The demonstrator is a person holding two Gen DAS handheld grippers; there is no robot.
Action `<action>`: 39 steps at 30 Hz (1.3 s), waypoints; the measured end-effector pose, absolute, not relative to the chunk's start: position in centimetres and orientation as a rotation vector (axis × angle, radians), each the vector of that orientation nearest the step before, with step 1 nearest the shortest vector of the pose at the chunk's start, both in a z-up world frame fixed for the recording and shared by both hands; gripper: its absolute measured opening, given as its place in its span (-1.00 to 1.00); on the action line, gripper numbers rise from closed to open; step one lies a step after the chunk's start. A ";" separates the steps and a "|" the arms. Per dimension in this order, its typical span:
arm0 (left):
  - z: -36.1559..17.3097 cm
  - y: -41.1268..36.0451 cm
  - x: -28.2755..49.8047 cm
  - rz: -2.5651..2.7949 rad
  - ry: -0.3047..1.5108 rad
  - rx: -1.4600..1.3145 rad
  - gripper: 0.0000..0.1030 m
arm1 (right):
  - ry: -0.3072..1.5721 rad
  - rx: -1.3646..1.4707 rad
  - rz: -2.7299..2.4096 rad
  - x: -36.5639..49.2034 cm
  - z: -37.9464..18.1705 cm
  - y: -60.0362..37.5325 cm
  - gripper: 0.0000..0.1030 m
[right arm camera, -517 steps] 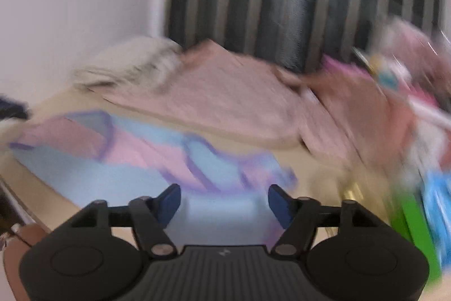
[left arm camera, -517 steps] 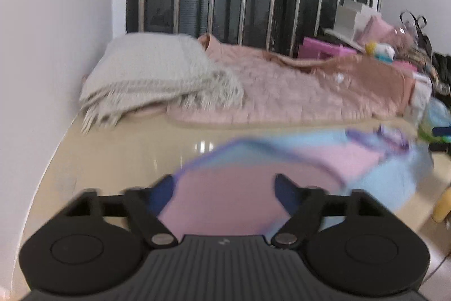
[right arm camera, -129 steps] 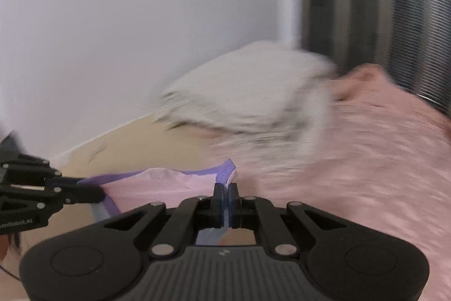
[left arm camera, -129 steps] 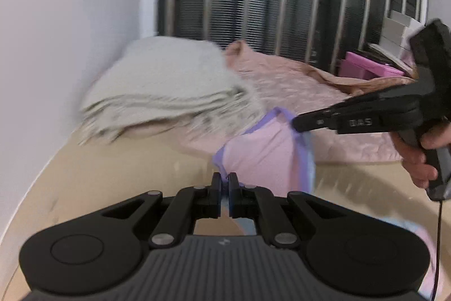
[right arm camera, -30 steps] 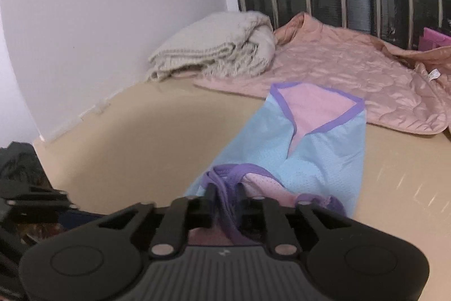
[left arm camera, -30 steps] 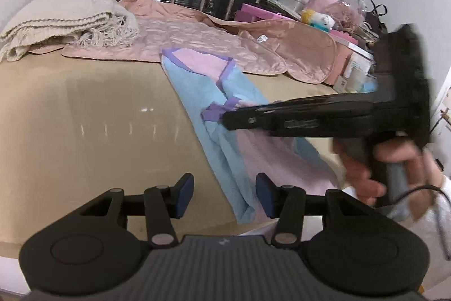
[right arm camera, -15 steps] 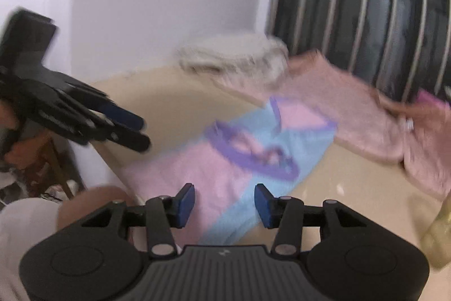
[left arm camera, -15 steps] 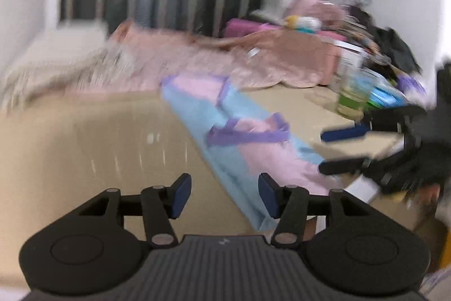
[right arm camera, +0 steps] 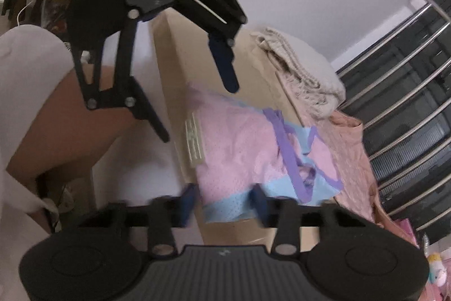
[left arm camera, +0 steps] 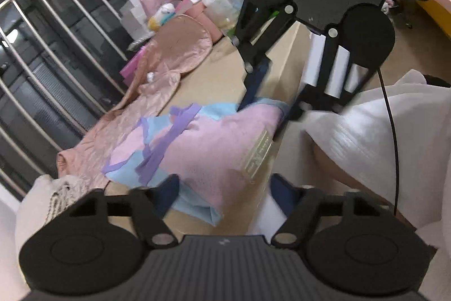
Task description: Fold clothes
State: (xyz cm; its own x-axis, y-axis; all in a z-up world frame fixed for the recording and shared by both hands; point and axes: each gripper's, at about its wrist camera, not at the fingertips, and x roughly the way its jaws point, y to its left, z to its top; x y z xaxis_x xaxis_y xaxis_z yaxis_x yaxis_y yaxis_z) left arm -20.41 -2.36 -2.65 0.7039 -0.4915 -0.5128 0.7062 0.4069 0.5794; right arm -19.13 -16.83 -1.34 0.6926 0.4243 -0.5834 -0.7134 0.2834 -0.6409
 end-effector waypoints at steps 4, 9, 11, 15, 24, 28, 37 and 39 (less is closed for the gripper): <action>-0.6 -1.0 -18.8 -0.831 0.337 0.725 -0.57 | 0.374 -0.934 0.827 -18.5 0.3 -17.5 -0.86; 2.0 0.7 -16.9 -0.905 0.407 0.548 -0.76 | 0.443 -0.806 0.937 -19.3 2.9 -19.6 -0.90; 3.1 1.3 -16.1 -0.933 0.434 0.476 -0.76 | 0.460 -0.753 0.989 -19.3 4.5 -20.5 -0.90; 5.0 2.6 -14.1 -0.976 0.488 0.325 -0.76 | 0.441 -0.627 1.014 -16.0 7.6 -21.9 -0.90; 2.9 4.2 0.4 -0.664 0.716 -0.142 -0.07 | 0.518 -0.445 0.826 -2.6 6.8 -20.6 -0.53; 2.1 4.9 0.9 -0.552 0.783 -0.164 -0.04 | 0.588 -0.420 0.702 -0.8 4.8 -20.7 -0.18; 1.6 2.7 -1.1 -0.571 0.830 -0.180 -0.07 | 0.721 -0.074 0.708 -1.1 2.5 -22.2 -0.21; 1.4 2.4 -1.3 -0.575 0.825 -0.188 -0.43 | 0.734 -0.024 0.699 -1.8 2.1 -22.4 -0.48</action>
